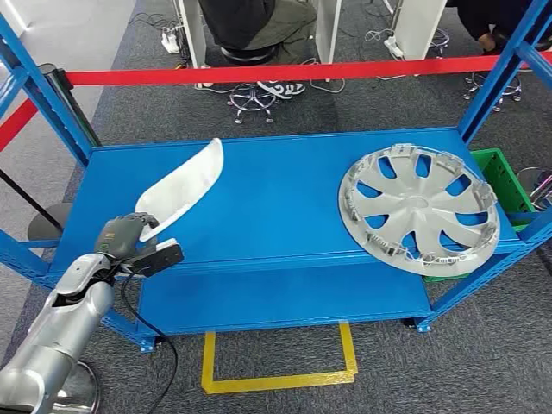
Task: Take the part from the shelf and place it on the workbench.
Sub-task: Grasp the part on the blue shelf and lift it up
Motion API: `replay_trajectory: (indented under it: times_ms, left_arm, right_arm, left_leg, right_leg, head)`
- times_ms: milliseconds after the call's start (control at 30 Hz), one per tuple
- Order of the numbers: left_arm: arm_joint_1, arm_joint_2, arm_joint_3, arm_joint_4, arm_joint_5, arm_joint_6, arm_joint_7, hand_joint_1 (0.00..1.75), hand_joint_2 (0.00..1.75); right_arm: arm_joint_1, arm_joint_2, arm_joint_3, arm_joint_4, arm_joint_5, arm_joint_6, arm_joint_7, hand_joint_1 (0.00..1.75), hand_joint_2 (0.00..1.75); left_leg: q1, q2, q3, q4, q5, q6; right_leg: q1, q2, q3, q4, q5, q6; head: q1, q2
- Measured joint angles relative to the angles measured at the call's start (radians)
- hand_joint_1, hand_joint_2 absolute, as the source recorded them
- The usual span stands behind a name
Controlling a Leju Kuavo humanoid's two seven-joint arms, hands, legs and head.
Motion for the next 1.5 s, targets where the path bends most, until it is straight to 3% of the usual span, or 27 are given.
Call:
replay_trajectory:
  times_ms: [733, 967, 1200, 1500]
  left_arm:
    - [-0.004, -0.015, -0.007, 0.0, 0.019, 0.004, -0.014, 1.75, 1.75]
    - [0.046, -0.053, 0.041, -0.043, 0.288, 0.034, -0.161, 1.75, 1.75]
    - [0.099, -0.096, 0.084, -0.109, 0.434, 0.026, -0.248, 1.75, 1.75]
    - [0.243, -0.191, 0.126, -0.379, 0.831, -0.037, -0.464, 1.75, 1.75]
  right_arm:
    - [0.0, -0.001, 0.0, 0.0, 0.0, -0.001, 0.003, 0.0, 0.0]
    - [0.0, -0.001, 0.0, 0.0, 0.0, -0.007, -0.003, 0.0, 0.0]
    - [0.0, -0.001, 0.0, 0.0, 0.0, -0.011, -0.006, 0.0, 0.0]
    - [0.001, -0.001, 0.0, 0.0, 0.0, -0.013, -0.021, 0.0, 0.0]
  left_leg:
    - [0.0, 0.0, 0.001, 0.0, 0.0, 0.0]
    - [0.0, 0.0, 0.001, 0.0, 0.0, 0.0]
    - [0.0, 0.0, 0.0, 0.0, 0.0, 0.0]
    - [0.0, 0.0, -0.001, 0.0, -0.001, 0.001]
  right_leg:
    - [0.0, 0.0, 0.001, 0.0, 0.0, 0.0]
    - [0.0, 0.0, 0.001, 0.0, 0.0, 0.0]
    - [0.0, 0.0, 0.0, 0.0, 0.0, 0.0]
    - [0.0, 0.0, -0.001, 0.0, -0.001, 0.001]
  head:
    - [0.0, 0.0]
    - [0.0, 0.0]
    - [0.0, 0.0]
    - [0.0, 0.0]
